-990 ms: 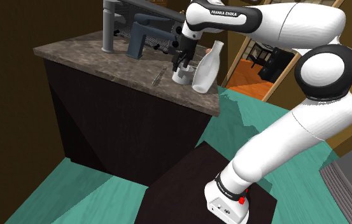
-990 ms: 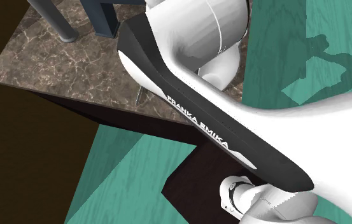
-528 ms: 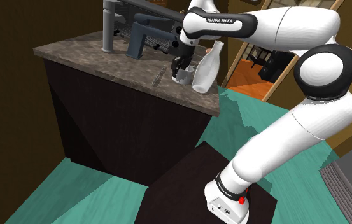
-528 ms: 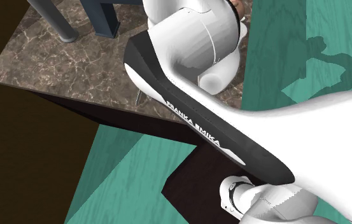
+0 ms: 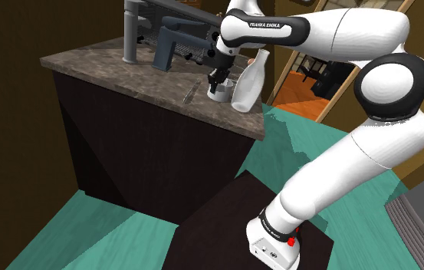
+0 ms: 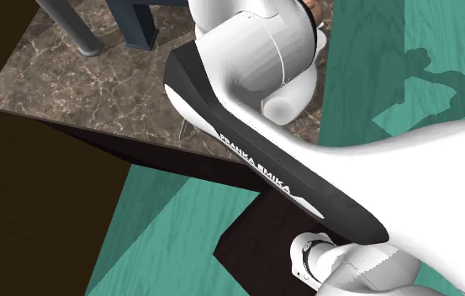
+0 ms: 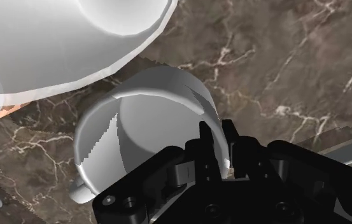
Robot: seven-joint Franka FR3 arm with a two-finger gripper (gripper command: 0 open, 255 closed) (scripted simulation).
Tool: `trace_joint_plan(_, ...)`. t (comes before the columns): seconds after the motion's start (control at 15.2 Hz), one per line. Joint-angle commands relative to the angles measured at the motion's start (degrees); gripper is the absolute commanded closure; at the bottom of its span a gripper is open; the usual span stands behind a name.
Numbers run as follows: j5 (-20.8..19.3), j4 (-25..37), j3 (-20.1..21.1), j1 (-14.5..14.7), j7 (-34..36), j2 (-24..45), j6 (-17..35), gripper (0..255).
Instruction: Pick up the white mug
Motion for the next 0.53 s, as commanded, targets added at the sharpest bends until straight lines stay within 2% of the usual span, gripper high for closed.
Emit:
trace_joint_plan(0.0, 0.0, -0.1, 0.0, 0.0, 0.0, -0.1, 0.0, 255)
trace_joint_plan(0.46, 0.1, 5.2, 0.0, 0.0, -0.2, -0.1, -5.4, 255)
